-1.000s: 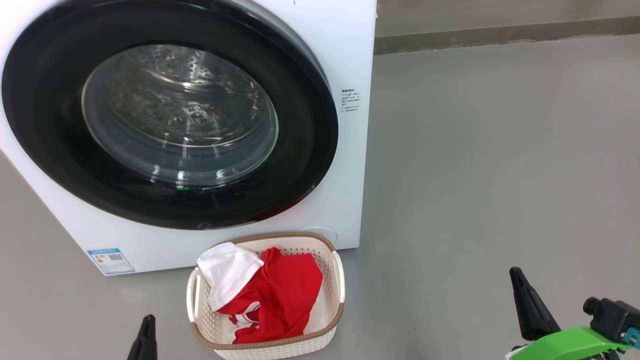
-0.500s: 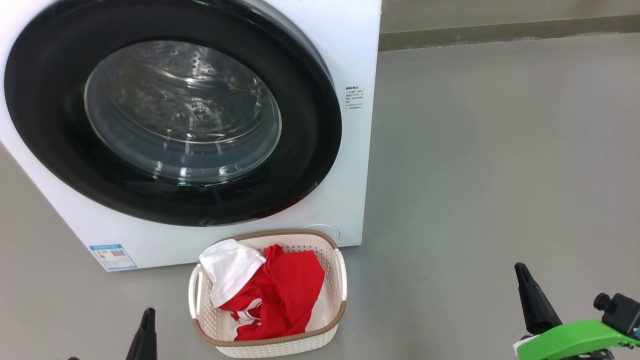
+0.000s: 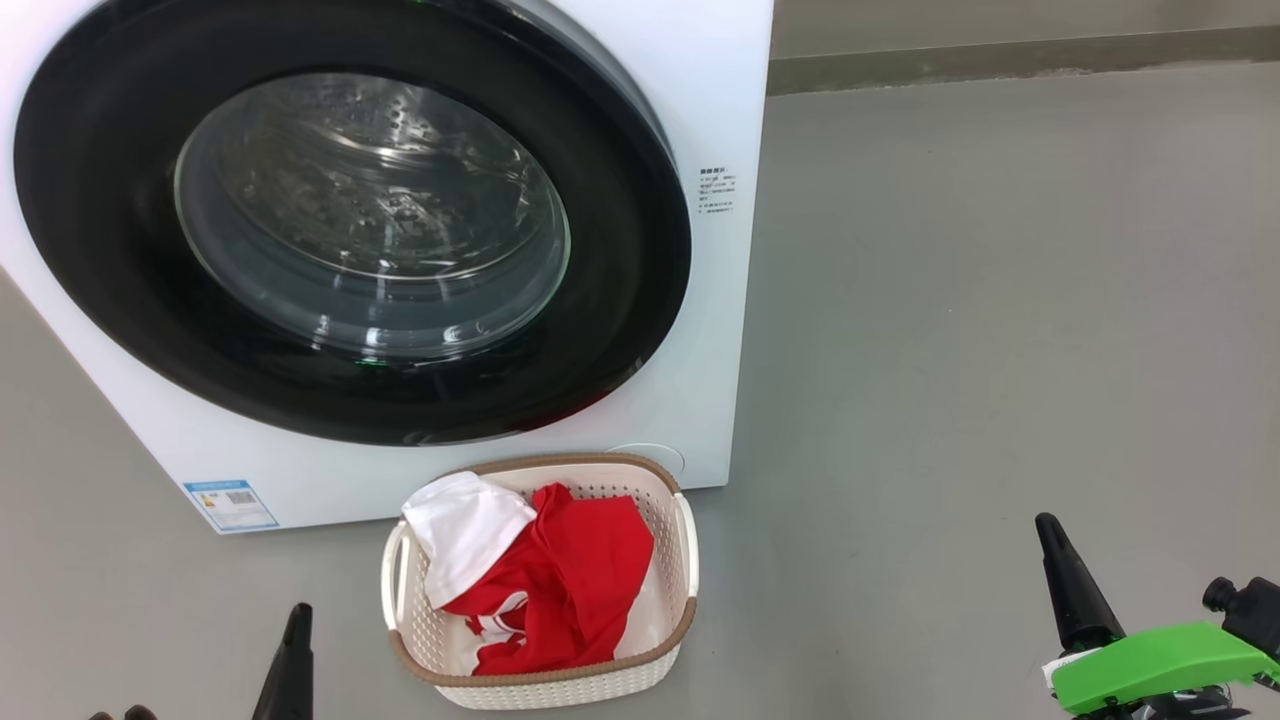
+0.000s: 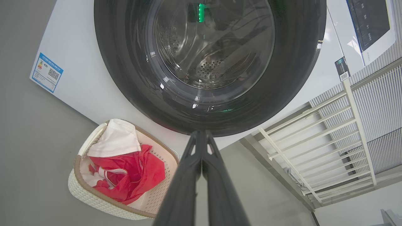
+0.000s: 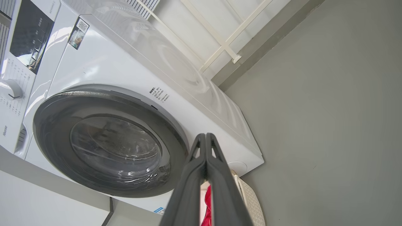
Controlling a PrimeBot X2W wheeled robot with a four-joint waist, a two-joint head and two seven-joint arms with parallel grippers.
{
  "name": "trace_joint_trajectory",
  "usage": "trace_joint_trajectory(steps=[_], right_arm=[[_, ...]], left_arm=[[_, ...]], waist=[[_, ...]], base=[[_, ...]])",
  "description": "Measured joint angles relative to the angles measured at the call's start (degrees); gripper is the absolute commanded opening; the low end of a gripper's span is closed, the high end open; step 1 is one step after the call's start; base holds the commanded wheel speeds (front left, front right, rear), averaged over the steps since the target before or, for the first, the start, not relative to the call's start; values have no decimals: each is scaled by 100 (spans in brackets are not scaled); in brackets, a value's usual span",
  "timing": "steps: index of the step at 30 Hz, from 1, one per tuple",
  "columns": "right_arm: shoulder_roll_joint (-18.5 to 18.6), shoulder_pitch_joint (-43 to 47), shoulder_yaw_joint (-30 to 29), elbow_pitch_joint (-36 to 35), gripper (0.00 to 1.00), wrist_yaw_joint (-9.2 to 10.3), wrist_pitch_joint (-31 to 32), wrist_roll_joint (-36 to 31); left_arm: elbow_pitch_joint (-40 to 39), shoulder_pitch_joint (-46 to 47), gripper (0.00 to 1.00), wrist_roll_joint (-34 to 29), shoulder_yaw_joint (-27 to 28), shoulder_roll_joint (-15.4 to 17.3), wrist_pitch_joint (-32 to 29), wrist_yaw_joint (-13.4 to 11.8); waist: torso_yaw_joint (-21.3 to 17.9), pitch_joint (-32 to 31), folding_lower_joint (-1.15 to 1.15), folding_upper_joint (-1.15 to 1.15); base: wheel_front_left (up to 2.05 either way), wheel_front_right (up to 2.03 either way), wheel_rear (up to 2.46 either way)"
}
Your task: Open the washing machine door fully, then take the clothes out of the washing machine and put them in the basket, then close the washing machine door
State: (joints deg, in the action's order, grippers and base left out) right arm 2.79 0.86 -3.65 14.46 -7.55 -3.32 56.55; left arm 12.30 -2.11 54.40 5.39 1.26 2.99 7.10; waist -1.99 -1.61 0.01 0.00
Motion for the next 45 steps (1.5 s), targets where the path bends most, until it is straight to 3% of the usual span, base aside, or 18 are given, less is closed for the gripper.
trace_joint_trajectory(steps=[45], right_arm=[[-18, -347, -298, 77, 0, 2, 748, 2773]], left_arm=[[225, 468, 0, 2954, -26, 34, -731, 0]], waist=[[158, 143, 0, 0]], base=[[0, 0, 0]])
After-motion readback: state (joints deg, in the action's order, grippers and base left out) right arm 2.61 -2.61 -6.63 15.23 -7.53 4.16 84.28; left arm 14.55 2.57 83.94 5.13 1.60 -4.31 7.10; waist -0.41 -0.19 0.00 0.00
